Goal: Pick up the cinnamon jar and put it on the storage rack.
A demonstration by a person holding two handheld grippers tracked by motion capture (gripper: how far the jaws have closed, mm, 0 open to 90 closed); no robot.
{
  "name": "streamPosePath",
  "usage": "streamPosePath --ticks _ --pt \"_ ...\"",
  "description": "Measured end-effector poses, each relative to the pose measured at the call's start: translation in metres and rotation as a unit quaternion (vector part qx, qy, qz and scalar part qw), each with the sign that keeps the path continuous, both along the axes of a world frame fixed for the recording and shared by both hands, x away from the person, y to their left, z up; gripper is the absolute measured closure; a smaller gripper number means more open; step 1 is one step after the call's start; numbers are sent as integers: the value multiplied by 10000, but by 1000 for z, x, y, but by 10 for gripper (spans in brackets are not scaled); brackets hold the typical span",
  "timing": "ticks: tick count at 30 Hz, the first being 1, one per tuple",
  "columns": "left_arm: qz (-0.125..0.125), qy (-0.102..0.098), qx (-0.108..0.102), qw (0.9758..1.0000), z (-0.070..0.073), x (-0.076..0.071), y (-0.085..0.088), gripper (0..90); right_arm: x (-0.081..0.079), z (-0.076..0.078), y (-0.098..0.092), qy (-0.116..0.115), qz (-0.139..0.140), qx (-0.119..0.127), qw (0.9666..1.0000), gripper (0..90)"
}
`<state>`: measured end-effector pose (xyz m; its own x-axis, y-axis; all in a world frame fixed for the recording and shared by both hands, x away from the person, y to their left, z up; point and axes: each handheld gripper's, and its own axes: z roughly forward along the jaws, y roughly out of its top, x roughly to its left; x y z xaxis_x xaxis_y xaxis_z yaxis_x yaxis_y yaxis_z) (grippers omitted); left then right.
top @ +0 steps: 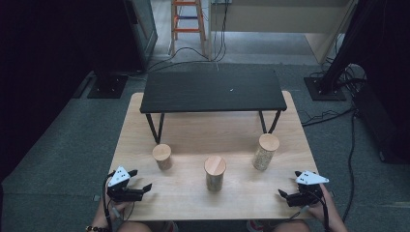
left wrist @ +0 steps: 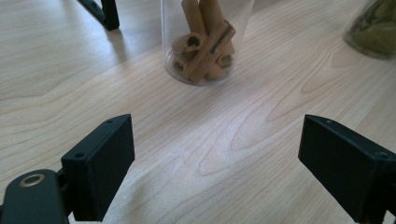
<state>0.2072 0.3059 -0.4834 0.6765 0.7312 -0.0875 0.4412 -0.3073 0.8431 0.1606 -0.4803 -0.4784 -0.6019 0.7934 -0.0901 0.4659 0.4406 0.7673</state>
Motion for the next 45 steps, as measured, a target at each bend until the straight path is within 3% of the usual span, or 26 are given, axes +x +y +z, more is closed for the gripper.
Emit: streamPosePath --ticks 2,4,13,18,23,31,35,41,45 --pt "135 -100 82 9998 0 -5 -4 108 0 0 0 -1 3 -3 10000 0" --pt "67 -173 192 9996 0 -6 -8 108 0 0 0 7 16 1 10000 0" --pt "-57 -89 364 9993 4 -1 -13 108 0 0 0 -13 5 2 10000 0" --pt "-94 -111 410 9991 4 -1 -15 108 0 0 -1 -19 26 11 10000 0" --pt "-310 -138 438 9985 6 4 -14 108 0 0 -1 -4 26 19 10000 0" --pt "-244 -251 398 9986 6 9 -15 108 0 0 -1 -9 28 22 10000 0" --pt "-234 -415 450 9979 5 7 -19 108 1 0 -1 0 24 30 10000 0" --pt "-268 -381 457 9979 6 12 -21 109 0 0 -1 -8 25 9 10000 0" --pt "-233 -218 534 9981 10 20 -26 109 0 0 -1 -4 29 13 10000 0"
